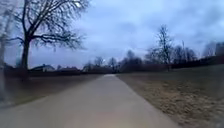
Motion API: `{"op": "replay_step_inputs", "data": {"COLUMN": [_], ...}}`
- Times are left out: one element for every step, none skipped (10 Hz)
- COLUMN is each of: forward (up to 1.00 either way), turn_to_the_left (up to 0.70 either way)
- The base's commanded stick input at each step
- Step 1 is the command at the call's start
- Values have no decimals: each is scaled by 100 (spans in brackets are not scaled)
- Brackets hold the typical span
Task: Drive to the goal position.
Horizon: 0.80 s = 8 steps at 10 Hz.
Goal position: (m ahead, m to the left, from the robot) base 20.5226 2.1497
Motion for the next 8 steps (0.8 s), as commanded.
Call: {"op": "replay_step_inputs", "data": {"forward": [100, 100, 100, 100, 100, 100, 100, 100], "turn_to_the_left": [4, 4, 4, 4, 4, 4, 4, 4]}}
